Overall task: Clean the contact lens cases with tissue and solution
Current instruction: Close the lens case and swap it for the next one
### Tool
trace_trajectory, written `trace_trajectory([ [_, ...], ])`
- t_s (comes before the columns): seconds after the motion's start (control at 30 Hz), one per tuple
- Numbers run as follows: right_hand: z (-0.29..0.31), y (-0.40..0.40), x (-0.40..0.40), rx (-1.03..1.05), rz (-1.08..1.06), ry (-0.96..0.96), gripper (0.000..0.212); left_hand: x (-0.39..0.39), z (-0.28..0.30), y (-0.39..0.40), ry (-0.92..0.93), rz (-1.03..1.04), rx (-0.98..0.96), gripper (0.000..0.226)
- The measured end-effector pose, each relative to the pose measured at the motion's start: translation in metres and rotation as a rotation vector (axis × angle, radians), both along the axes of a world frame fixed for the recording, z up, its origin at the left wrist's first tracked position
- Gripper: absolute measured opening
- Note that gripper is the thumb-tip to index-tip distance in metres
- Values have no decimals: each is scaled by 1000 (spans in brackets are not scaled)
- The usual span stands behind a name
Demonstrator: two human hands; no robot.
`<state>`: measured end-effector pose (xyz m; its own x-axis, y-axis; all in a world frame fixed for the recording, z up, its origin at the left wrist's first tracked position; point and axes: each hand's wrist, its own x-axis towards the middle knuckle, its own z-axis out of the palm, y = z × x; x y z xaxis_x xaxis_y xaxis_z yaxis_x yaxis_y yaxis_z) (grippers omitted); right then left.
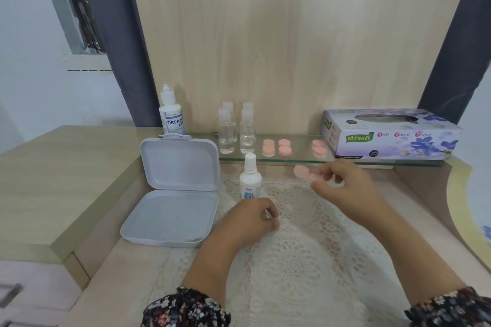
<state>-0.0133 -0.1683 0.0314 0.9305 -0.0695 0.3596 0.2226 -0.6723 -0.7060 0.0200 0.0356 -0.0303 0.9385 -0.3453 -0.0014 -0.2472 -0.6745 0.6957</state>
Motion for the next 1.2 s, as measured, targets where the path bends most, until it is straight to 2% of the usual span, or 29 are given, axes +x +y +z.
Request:
trace_trajectory([
  [0.27, -40, -17, -5, -106, 168, 267, 23, -1, -2, -4, -51, 3, -44, 8],
  [0.47, -50, -21, 1, -139, 246, 285, 26, -8, -5, -17, -117, -19, -96, 30],
  [0.6, -54, -22, 2, -137, 277, 272, 23, -11, -6, -24, -153, -52, -50, 39],
  [0.83, -60, -25, 5, -127, 256, 255, 21, -8, -4, -27, -186, -84, 75, 34],
  [1.07, -62, -25, 8, -54, 233, 268, 17, -5, 0, -33, -61, 2, -29, 18],
  [1.2, -63, -23, 8, -39, 230, 270, 16, -4, 2, -37, -59, 24, -3, 15],
])
